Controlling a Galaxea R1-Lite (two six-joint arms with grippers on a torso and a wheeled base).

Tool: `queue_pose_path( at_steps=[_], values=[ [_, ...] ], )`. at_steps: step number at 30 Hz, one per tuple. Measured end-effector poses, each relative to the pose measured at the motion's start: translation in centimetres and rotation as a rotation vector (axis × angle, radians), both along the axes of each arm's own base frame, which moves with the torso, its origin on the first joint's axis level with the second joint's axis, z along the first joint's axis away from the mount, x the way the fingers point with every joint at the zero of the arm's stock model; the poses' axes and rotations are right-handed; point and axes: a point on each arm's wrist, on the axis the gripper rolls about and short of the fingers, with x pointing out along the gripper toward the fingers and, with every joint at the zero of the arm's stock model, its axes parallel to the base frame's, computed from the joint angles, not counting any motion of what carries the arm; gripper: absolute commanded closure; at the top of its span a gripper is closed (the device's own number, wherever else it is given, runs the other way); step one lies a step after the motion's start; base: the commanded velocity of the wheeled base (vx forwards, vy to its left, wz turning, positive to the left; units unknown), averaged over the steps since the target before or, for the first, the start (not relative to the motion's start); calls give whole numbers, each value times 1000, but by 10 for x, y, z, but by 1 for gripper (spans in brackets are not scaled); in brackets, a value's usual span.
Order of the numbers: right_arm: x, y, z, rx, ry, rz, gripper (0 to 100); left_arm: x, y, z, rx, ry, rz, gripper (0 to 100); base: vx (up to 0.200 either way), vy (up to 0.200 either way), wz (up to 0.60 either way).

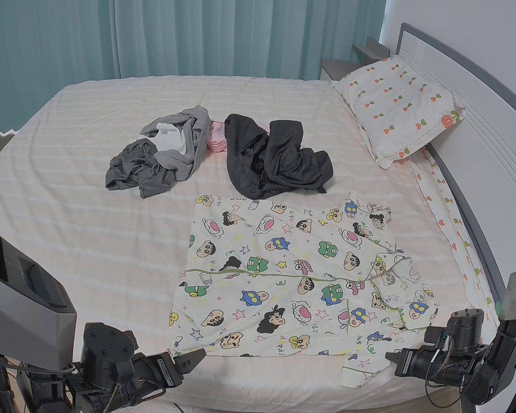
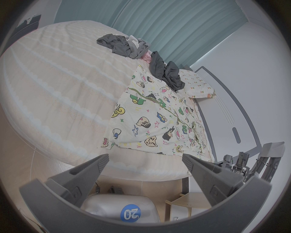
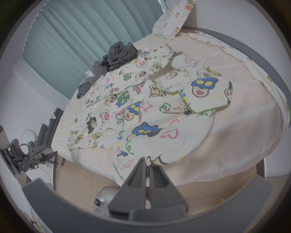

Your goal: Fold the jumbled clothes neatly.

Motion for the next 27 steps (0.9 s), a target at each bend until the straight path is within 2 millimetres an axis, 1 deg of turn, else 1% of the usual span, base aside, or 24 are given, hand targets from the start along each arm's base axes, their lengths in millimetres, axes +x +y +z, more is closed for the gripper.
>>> queue_pose_path(
  at_steps=[5, 13, 24, 27],
  values=[
    [6, 0, 13, 9, -41, -2, 100, 0, 0, -1, 2, 2, 0, 0, 0, 0, 0],
    [14, 0, 33, 27, 50, 8, 100, 0, 0, -1, 4, 4, 1, 0, 0, 0, 0],
    [18, -2, 86, 51, 146, -4, 100, 0, 0, -2, 8, 8, 2, 0, 0, 0, 0],
    [17, -3, 98, 48, 178, -11, 100, 0, 0, -3, 9, 8, 3, 0, 0, 0, 0]
  ],
)
